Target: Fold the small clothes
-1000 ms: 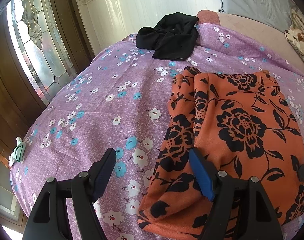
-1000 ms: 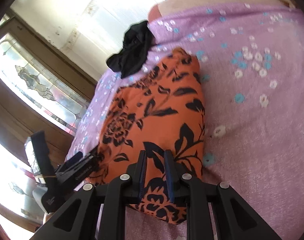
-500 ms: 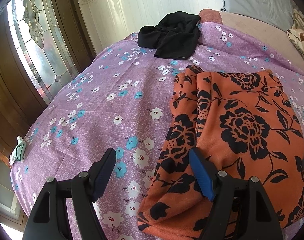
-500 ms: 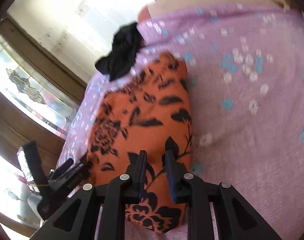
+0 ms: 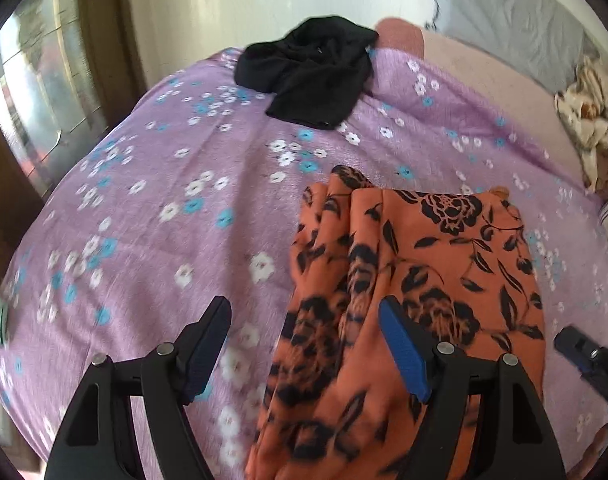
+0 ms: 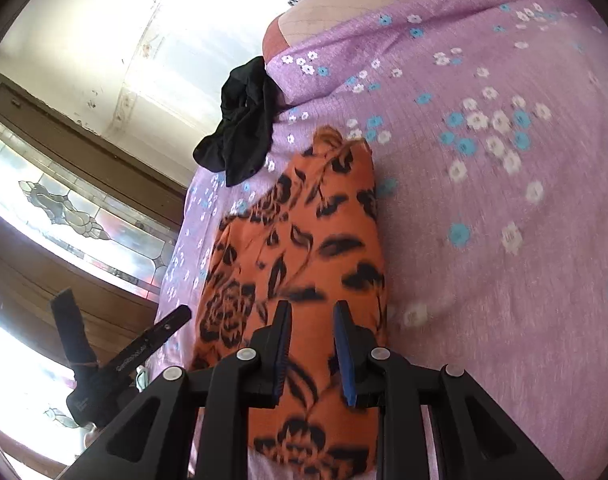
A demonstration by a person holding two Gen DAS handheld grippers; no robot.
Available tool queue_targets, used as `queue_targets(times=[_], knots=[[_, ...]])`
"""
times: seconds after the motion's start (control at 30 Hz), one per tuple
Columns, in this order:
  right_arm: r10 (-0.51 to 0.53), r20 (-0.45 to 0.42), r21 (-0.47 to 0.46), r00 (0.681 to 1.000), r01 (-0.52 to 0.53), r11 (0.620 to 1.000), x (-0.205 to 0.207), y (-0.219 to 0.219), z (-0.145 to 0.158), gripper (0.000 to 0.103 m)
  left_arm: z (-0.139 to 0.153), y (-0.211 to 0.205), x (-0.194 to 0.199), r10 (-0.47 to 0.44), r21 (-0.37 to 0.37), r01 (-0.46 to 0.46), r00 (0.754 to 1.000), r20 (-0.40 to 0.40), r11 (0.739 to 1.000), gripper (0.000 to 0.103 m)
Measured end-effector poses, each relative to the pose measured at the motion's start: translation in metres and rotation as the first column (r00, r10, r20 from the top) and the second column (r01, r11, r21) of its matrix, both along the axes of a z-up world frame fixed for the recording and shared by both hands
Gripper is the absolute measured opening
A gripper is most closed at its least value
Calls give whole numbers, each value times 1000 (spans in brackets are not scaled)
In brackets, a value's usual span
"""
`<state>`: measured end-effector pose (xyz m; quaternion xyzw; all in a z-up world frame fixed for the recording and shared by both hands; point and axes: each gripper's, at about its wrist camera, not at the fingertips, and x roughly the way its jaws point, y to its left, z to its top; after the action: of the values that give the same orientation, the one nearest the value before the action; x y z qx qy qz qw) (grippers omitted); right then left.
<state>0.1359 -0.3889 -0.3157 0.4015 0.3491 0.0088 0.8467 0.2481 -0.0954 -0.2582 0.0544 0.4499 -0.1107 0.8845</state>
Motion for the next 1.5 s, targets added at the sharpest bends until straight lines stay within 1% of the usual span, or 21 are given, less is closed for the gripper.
queue_targets(times=[0.03, 0.1, 0.17, 0.23, 0.27, 0.33, 0.4, 0.43, 0.5, 0.53, 0.57, 0.63, 0.7, 0.77, 0.9, 1.33, 1.5], knots=[[2, 17, -1, 1000, -2, 1000, 8, -4, 2, 24, -2, -3, 6, 6, 4, -6, 1000, -6, 1000, 77], [15, 28, -4, 999, -14, 1000, 21, -9, 1, 24, -6, -6, 14, 6, -17, -6, 1000, -29, 1000, 77], [39, 4, 1, 999, -39, 999, 36, -12, -6, 27, -24, -11, 23, 12, 8, -11, 995, -95, 1000, 77], [75, -45, 17, 996, -75, 997, 51, -11, -23, 27, -38, -13, 25, 8, 11, -7, 992, -124, 1000, 78], [74, -39, 26, 996, -73, 997, 52, -12, -27, 27, -42, -12, 24, 11, 3, -10, 992, -125, 1000, 78], [64, -26, 48, 998, -63, 997, 51, -14, -28, 27, -37, -8, 22, 12, -14, -13, 993, -117, 1000, 78], [67, -25, 53, 997, -65, 996, 45, -14, -19, 27, -28, -2, 16, 11, -27, -14, 995, -94, 1000, 78], [68, -18, 52, 998, -67, 996, 40, -14, -14, 29, -26, 1, 13, 12, -30, -15, 996, -86, 999, 78], [63, -9, 56, 998, -63, 996, 29, -15, -8, 38, -17, 6, 4, 15, -33, -17, 998, -60, 999, 78], [57, -9, 58, 998, -56, 997, 22, -15, -5, 59, -13, 8, -1, 15, -29, -16, 999, -42, 999, 78], [44, -11, 56, 999, -43, 998, 16, -16, -2, 75, -7, 9, -7, 15, -17, -15, 1000, -18, 1000, 78], [23, 6, 43, 1000, -23, 999, 6, -16, 4, 75, 2, 12, -15, 19, 20, -20, 999, 32, 1000, 80], [26, 3, 53, 1000, -26, 998, 1, -16, 5, 75, 8, 16, -16, 24, 30, -26, 998, 64, 999, 81], [22, -4, 77, 1000, -22, 997, 0, -18, 1, 75, 16, 24, -18, 37, 20, -39, 995, 91, 999, 81], [8, -25, 128, 1000, -5, 992, -2, -25, -9, 75, 23, 31, -13, 52, -6, -52, 993, 107, 999, 81], [69, -53, 151, 996, -60, 987, 22, -14, -16, 75, 17, 28, -6, 35, -16, -33, 996, 80, 999, 81], [79, -62, 134, 995, -70, 988, 28, -12, -15, 75, 14, 24, -3, 21, -17, -20, 997, 69, 1000, 81]])
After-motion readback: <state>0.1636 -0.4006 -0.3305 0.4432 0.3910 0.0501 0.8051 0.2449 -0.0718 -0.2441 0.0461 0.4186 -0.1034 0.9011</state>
